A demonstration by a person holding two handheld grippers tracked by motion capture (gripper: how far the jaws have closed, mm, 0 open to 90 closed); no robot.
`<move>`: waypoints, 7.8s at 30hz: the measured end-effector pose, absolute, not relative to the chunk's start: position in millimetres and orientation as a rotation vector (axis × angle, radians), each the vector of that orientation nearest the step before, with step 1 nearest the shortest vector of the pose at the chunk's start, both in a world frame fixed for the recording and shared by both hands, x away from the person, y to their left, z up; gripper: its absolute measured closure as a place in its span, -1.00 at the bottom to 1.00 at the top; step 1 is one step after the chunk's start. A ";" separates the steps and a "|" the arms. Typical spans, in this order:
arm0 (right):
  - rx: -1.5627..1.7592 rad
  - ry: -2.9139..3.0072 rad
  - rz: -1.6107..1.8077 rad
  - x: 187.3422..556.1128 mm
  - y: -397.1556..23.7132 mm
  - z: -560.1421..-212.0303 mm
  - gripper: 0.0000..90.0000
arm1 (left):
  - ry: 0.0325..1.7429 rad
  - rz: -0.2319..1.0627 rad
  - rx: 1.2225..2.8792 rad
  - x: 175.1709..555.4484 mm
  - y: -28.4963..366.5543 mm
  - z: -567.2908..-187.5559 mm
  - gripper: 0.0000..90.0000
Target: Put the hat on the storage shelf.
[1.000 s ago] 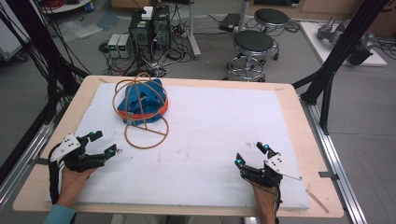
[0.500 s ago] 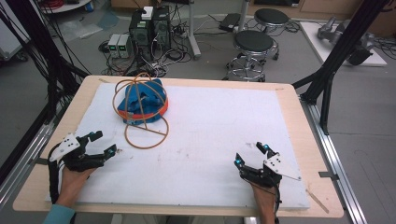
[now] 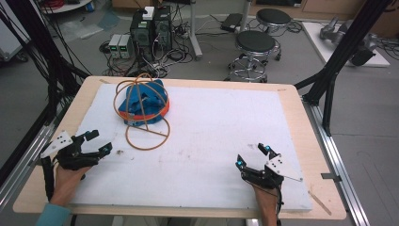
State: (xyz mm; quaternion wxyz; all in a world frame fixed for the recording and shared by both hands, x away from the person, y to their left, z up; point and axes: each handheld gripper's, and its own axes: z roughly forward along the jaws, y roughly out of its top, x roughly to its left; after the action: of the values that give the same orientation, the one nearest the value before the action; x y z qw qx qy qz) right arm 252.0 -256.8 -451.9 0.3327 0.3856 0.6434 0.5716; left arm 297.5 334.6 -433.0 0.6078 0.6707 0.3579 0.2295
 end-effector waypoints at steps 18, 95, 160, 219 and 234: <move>1.006 1.686 1.488 252.6 -256.2 -451.7 -0.76 | 0.776 0.552 1.705 339.1 344.0 -373.3 -0.67; 0.997 1.711 1.456 253.6 -253.6 -451.2 -0.76 | 0.684 0.169 2.003 477.2 298.8 -423.1 -0.51; 1.000 1.710 1.455 253.6 -253.7 -451.2 -0.76 | 0.701 0.280 2.128 462.2 303.8 -433.1 -0.06; 1.003 1.705 1.459 253.7 -254.1 -451.3 -0.76 | 0.750 0.241 2.023 450.9 306.2 -409.3 0.76; 1.004 1.696 1.461 253.3 -254.3 -451.4 -0.76 | 0.773 0.372 1.906 420.7 331.9 -359.9 0.77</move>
State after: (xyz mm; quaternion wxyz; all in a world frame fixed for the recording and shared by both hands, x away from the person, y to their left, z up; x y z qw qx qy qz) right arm 253.3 -254.3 -451.4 0.3372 0.3853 0.6507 0.5607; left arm 420.7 331.9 -359.9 0.5021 0.7887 0.3198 0.1538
